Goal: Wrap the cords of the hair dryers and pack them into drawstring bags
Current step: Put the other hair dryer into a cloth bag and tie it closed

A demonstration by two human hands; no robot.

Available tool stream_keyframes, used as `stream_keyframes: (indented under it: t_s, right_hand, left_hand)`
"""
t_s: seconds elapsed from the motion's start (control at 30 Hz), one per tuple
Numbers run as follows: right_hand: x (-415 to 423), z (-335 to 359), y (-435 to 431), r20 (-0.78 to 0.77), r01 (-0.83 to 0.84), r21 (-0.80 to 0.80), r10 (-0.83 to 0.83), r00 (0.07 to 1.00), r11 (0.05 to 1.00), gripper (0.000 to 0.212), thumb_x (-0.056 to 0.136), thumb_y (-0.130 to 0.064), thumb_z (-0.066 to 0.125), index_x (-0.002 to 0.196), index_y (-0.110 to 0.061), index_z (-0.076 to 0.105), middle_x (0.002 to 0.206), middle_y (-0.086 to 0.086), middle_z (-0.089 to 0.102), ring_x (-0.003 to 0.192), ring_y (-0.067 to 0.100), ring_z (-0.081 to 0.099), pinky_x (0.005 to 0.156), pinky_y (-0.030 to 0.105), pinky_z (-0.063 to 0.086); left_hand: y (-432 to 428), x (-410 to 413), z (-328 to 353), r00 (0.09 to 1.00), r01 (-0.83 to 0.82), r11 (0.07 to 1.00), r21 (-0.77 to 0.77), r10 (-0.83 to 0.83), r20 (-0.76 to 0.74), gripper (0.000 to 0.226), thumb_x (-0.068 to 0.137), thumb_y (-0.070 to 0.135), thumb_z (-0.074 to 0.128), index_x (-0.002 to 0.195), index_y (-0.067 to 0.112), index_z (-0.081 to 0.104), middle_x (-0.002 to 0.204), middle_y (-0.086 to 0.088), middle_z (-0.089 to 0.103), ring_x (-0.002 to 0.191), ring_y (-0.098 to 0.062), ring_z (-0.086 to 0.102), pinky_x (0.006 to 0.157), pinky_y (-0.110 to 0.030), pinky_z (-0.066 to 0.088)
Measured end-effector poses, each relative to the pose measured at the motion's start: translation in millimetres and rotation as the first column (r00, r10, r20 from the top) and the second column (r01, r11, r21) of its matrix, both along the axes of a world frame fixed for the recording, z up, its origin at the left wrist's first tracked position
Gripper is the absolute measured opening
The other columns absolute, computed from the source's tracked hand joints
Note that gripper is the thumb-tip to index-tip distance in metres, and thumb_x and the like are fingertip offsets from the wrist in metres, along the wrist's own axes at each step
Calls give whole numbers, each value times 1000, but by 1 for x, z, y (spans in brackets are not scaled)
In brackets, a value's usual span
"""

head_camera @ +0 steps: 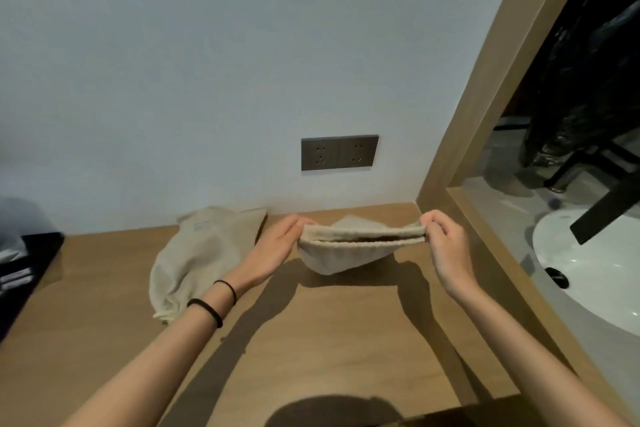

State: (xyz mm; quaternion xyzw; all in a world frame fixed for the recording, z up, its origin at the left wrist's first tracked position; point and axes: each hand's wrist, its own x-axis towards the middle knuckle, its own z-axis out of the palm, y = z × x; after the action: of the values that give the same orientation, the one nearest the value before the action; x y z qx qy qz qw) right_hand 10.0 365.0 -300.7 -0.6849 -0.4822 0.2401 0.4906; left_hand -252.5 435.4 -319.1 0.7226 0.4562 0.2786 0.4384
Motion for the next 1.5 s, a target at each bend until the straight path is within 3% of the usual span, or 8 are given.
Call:
stream_keyframes:
  t_s: [0.3,0.4,0.57,0.73,0.9,1.13,1.37,1.5]
  right_hand:
    - [-6,-54,-47,371,133,-325,-3,929,936,39,88,-12,41,50,-16,35,54,3,38,53,20,37,52,32,28]
    - [-7,-74,-53,450,139,-550,152,880,823,31,92,-21,41,67,-9,55,99,11,59,91,26,56,84,40,47]
    - [-30,-81,-63,446,-242,-561,535,717,792,53,89,-13,50,137,-33,39,153,-3,19,140,16,22,111,34,34]
    - [-55,-103,-56,369,-356,-663,702,610,658,72,92,-26,53,151,-34,12,150,-14,-37,147,17,-7,113,38,30]
    - [-52,-120,-41,358,-386,-634,697,622,670,82,92,-22,56,151,-36,1,140,-20,-48,148,20,0,103,38,44]
    - [-33,-112,17,385,-352,-603,648,657,716,72,91,-5,46,151,-32,16,148,-18,-38,137,22,36,62,5,33]
    - [-25,-104,46,433,-297,-616,629,646,729,62,92,-6,45,149,-27,28,157,-7,-23,147,21,-8,116,34,25]
    - [-45,-107,24,547,-395,-352,529,649,849,37,94,-14,46,128,-20,58,154,-6,29,145,14,16,116,24,9]
  left_hand:
    - [-46,11,-68,917,256,912,-320,-334,-217,39,102,40,29,99,12,56,102,-11,59,92,-17,52,82,-28,39]
    - [-56,14,-88,868,313,905,-289,-396,-301,41,99,45,33,82,14,53,90,-15,55,84,-21,50,78,-28,36]
    - [-68,13,-111,729,424,877,-226,-479,-490,42,89,58,48,75,19,53,120,5,46,103,-10,43,85,-25,37]
    - [-64,6,-128,710,457,883,-103,-432,-556,36,86,45,62,77,14,46,136,-1,38,114,-16,40,83,-27,38]
    - [-44,8,-135,750,390,919,-58,-354,-558,31,86,40,64,82,15,47,132,-3,43,113,-18,44,84,-29,40]
    - [-13,17,-132,742,375,920,-114,-372,-558,40,93,38,53,129,20,49,158,2,16,139,-16,28,106,-26,32]
    - [-3,3,-123,870,221,970,-103,-243,-428,59,88,26,64,140,21,37,142,0,38,114,-14,47,99,-23,39]
    - [-10,-14,-135,902,101,980,-172,-163,-400,49,85,35,66,128,26,44,113,8,57,98,-12,57,88,-35,50]
